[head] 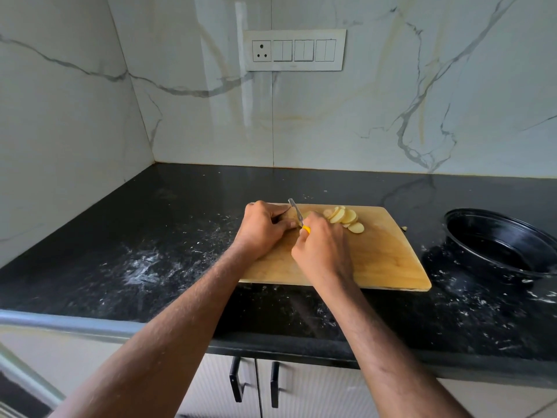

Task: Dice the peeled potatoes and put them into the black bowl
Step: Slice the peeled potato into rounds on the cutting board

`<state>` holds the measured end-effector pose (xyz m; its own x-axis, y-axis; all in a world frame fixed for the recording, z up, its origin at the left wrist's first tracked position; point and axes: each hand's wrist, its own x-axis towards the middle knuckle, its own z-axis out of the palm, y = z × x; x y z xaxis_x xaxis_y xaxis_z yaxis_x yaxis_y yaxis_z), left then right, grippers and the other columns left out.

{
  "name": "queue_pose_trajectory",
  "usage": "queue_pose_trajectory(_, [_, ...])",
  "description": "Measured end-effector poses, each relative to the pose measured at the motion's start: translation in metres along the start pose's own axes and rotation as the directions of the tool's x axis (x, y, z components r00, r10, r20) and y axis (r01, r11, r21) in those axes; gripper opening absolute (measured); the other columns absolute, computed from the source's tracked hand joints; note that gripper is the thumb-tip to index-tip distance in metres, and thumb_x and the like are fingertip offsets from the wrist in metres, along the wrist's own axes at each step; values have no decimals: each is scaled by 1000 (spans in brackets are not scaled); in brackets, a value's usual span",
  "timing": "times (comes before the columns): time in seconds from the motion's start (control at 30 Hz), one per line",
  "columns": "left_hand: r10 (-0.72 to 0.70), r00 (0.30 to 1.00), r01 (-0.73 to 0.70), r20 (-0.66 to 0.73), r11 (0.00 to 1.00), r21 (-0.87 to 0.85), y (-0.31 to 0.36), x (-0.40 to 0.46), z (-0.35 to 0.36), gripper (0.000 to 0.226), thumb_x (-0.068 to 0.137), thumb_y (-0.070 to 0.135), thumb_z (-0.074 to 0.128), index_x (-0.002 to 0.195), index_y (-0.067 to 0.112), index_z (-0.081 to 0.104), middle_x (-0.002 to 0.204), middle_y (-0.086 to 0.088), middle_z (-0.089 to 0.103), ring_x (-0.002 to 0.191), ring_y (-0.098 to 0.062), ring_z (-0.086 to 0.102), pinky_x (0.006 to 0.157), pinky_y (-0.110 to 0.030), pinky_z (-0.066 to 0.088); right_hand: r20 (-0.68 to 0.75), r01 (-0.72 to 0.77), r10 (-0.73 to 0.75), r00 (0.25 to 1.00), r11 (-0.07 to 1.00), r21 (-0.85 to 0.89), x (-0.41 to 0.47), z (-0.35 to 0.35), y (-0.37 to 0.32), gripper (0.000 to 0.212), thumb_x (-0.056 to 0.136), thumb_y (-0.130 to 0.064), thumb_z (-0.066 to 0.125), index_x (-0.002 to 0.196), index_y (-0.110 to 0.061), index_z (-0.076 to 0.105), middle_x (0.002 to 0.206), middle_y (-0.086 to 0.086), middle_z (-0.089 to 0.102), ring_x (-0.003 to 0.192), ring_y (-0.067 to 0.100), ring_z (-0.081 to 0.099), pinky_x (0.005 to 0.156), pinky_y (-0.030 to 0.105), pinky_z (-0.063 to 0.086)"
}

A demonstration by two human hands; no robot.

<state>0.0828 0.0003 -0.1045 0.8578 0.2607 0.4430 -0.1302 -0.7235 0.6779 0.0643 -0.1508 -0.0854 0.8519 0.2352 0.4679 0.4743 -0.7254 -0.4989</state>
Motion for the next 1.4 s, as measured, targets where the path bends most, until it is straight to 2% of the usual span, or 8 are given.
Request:
queue_pose_trajectory(0.1, [7,1000,-6,-15,1000,7,-2,0,1,14,82,24,80,85,10,77,77,-6,75,67,-6,48,71,-35,53,24,-13,13,1000,1000,-17,7,4,-2,20,93,-13,55,111,-14,63,99,11,67,89,27,63,63,33,49])
queue_pose_trajectory(0.27, [30,1000,-30,-5,999,26,0,-1,0,19,82,18,77,66,16,67,54,7,57,57,-5,40,57,-28,40,53,-45,46,998,999,-9,13,8,-4,23,94,-14,57,116,-13,63,106,10,65,95,24,59,67,29,47])
queue_pose_trajectory(0.4, [11,1000,-10,-20,999,40,0,0,2,10,82,23,78,82,12,77,72,2,74,70,-17,65,70,-33,55,77,-45,45,996,999,-10,9,6,-3,24,92,-11,58,115,-11,64,106,8,65,99,23,58,69,29,46])
queue_pose_trajectory(0.53, [-21,999,22,-37,999,24,-5,3,3,23,81,25,80,84,3,74,71,8,62,70,-8,49,81,-44,55,131,-35,40,991,999,-42,1,4,0,27,90,-14,59,116,-14,64,108,8,65,99,24,59,70,31,48])
queue_pose_trajectory(0.8, [-12,1000,12,-24,1000,5,2,-2,-1,10,84,26,79,79,18,78,67,5,70,59,-3,47,58,-23,45,73,0,3,997,999,-42,-15,-8,17,14,88,-8,60,100,-13,67,84,0,64,80,15,55,53,20,33])
queue_pose_trajectory(1.03, [-86,992,88,-96,996,20,1,-1,-1,13,83,27,82,87,14,78,75,2,74,72,-20,66,75,-39,58,74,7,-3,997,998,-59,-14,-8,22,7,86,-9,61,88,-16,63,76,-1,60,73,16,54,49,22,31])
queue_pose_trajectory(1.2, [-129,988,124,-83,991,-58,6,-3,-5,41,77,21,87,115,12,75,106,1,76,98,-10,67,91,-20,51,37,-2,2,999,1000,-10,-16,-9,24,8,87,-9,62,90,-15,65,75,-3,60,67,10,51,46,17,26])
queue_pose_trajectory(1.4, [-160,986,157,-37,984,-86,7,-4,-5,47,78,23,87,121,14,73,120,2,72,105,-1,62,98,-16,47,2,-39,39,999,999,30,-15,-9,27,7,89,-10,63,90,-16,67,73,-6,61,58,4,52,42,14,28])
